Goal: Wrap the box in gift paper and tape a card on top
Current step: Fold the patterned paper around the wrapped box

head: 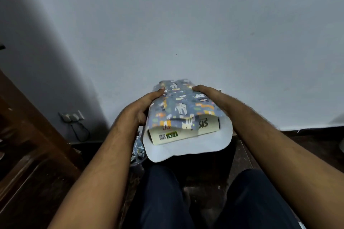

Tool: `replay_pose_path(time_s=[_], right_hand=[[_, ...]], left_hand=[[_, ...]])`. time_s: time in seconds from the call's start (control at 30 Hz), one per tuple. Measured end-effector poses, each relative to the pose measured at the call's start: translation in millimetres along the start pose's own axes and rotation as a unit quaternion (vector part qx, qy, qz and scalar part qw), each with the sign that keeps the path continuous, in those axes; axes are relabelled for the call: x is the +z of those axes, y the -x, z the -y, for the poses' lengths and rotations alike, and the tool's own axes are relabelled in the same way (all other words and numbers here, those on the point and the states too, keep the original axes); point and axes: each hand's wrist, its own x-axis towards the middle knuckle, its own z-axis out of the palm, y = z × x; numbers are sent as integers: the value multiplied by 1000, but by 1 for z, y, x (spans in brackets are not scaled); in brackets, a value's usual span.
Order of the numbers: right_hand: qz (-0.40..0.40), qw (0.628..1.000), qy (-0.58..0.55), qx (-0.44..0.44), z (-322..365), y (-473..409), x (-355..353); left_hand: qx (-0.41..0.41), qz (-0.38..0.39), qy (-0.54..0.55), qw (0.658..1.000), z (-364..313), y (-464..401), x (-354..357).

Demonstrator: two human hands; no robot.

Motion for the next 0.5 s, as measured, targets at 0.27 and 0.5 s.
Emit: replay_pose_path(time_s=[0.27,0.5], right_hand=[[94,991,49,-82,-8,12,10],[200,876,349,-266,-26,39,0]], left_hand=[[-5,-32,73,997,17,-11,-6],[-37,-93,97,990,25,-17,-44]])
